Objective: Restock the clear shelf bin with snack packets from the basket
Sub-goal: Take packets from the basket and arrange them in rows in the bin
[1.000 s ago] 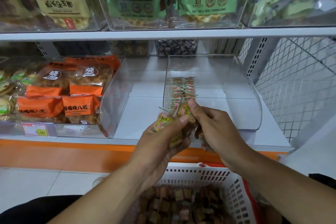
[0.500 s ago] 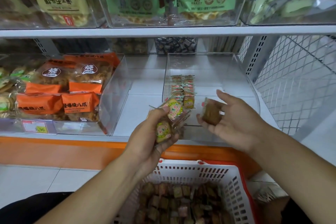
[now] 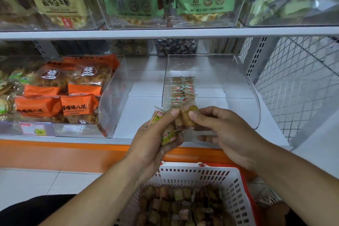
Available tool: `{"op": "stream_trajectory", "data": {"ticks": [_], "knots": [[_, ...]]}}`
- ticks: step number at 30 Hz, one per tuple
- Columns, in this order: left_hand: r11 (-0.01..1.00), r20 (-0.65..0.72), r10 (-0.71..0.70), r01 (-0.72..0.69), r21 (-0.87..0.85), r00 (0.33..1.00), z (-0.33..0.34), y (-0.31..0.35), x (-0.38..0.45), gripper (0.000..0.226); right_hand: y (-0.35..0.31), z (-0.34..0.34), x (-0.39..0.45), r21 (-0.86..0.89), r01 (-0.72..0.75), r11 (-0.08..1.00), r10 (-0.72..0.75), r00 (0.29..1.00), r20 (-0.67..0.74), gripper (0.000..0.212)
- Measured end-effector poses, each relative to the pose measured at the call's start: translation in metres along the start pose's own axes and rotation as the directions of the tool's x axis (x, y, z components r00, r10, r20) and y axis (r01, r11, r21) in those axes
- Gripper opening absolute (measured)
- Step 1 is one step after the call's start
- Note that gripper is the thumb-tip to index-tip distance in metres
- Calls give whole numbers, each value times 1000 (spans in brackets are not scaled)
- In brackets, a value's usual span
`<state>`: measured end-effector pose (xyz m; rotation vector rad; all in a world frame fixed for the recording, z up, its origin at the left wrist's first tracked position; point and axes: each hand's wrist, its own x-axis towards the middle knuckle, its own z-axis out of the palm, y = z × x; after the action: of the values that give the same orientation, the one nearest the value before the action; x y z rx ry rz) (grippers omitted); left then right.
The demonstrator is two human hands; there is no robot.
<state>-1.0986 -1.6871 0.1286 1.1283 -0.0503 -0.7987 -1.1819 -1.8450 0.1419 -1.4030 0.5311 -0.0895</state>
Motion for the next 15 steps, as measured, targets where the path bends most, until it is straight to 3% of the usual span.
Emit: {"op": "stream_trajectory", "data": {"ticks": [3,7,10,15], "knots": [[1000,25,-6,7,-23,1000,1,-2,-1,43,6,4,-2,-6,23,1000,-23,1000,16,37],[999,44,-7,8,-39,999,0,-3,1,39,4,6,-2,222,-10,975,-17,993,117,28],[1000,53,11,-10,-17,999,0,-3,2,39,0,4,-1,299,-83,951,27,982,185,26],[999,60,41,-42,21,997,-1,2,1,43,-11,-10,0,252,-168,953,70,931,357,45]]}}
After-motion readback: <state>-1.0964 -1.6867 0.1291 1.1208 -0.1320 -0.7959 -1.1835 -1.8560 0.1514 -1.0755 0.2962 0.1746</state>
